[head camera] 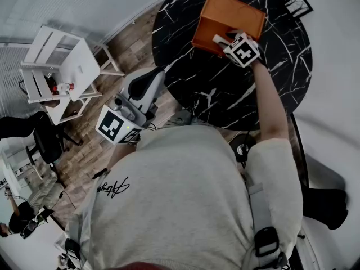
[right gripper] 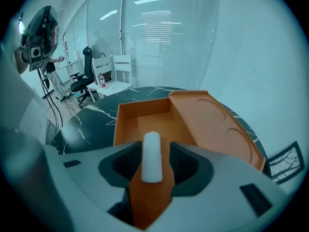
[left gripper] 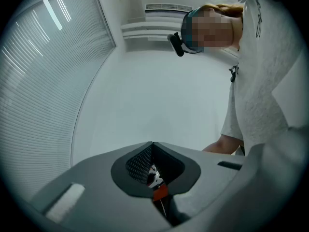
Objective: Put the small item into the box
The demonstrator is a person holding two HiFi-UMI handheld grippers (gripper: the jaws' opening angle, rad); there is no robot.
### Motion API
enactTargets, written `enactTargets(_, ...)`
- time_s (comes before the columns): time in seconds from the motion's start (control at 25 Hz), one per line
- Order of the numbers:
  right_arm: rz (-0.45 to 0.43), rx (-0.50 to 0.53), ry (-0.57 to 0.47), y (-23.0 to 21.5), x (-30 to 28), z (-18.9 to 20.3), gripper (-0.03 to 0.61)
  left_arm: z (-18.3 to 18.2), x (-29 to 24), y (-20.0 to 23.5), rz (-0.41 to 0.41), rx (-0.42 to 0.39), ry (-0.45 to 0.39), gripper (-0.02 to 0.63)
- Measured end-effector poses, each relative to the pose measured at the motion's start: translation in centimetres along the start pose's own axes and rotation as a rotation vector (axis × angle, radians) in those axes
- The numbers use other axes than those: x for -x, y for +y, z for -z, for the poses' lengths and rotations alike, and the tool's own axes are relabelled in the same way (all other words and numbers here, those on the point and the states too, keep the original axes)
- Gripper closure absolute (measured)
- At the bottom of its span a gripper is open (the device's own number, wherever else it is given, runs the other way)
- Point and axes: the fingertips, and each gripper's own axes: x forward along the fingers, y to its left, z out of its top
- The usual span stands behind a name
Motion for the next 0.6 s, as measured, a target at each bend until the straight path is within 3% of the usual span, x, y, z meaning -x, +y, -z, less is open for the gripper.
enactTargets(0.6, 0.039, -0.037, -0.122, 1.3, 3.6, -1.5, 0.417, -0.1, -0.7, -0.9, 0.048, -0.004, -0.011, 0.611)
